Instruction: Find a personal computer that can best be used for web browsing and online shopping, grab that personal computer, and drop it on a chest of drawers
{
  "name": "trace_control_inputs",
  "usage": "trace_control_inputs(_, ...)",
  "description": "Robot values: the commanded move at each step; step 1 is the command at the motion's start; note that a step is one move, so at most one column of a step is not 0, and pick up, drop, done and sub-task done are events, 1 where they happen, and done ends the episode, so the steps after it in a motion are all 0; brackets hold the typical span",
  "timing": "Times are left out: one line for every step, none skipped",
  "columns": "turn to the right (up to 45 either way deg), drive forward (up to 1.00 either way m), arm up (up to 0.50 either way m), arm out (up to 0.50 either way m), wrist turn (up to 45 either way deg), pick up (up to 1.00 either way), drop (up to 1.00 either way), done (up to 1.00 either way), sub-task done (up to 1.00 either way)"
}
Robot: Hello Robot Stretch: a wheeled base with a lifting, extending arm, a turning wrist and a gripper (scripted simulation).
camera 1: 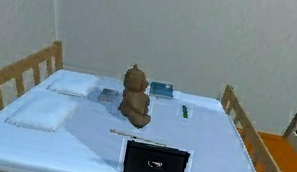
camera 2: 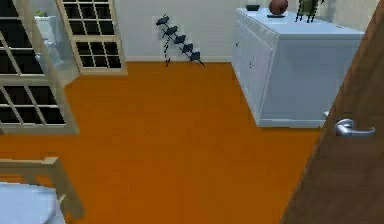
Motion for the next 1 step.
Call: trace_control_inputs(-45.0, 0.0, 0.0, 0.0, 0.0, 0.0, 0.0, 0.0, 0.0)
